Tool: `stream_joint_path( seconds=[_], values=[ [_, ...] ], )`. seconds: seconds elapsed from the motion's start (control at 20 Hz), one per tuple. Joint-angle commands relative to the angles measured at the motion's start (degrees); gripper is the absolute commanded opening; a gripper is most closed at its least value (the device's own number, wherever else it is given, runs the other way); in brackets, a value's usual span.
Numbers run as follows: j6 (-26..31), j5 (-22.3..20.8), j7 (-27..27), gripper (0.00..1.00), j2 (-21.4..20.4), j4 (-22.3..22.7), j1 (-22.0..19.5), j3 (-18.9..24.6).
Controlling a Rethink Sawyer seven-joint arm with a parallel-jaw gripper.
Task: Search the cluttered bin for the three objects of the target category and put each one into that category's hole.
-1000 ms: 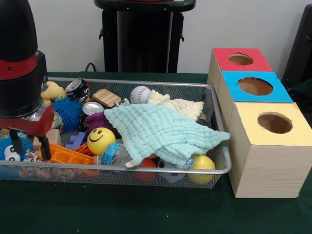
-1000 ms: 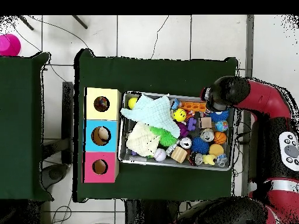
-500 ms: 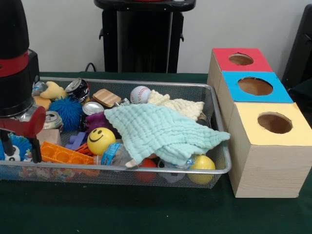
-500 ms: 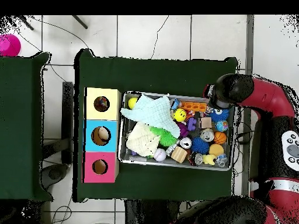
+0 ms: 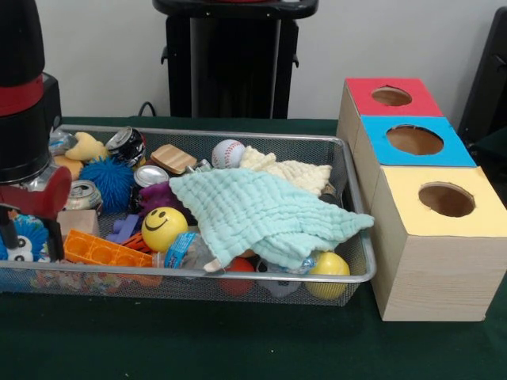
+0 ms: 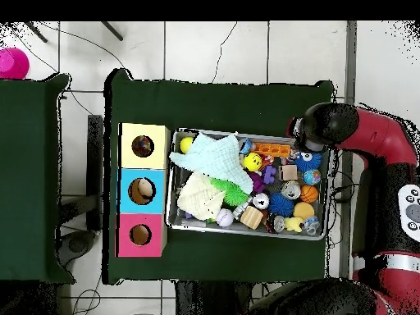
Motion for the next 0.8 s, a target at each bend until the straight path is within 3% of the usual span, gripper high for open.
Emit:
stream_joint_path(
  seconds=[0.05,0.8],
  values=[
    [4.9,-1.5,-15.0,1.00,-0.6,8.2,-0.5,1.3],
    [2.0,-1.4,-14.2,1.00,2.3,8.9,-1.3,2.3]
  ],
)
